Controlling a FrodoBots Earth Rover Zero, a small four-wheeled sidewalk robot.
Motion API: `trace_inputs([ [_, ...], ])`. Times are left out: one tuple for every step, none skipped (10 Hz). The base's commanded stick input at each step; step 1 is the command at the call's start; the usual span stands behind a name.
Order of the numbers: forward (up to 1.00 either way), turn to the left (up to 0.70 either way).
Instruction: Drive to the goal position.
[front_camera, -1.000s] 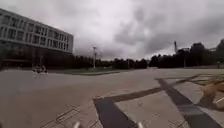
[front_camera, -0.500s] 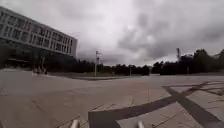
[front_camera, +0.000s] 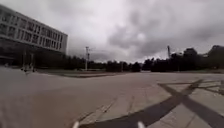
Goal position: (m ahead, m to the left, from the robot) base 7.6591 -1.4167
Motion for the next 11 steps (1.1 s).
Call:
trace_inputs([
  [0.97,-0.39],
  [0.97,-0.39],
  [0.97,-0.39],
  [0.97,-0.39],
  [0.97,-0.39],
  [0.97,-0.39],
  [0.97,-0.39],
  [0.97,-0.39],
  [0.97,-0.33],
  [0.97,0.0],
  [0.97,0.0],
])
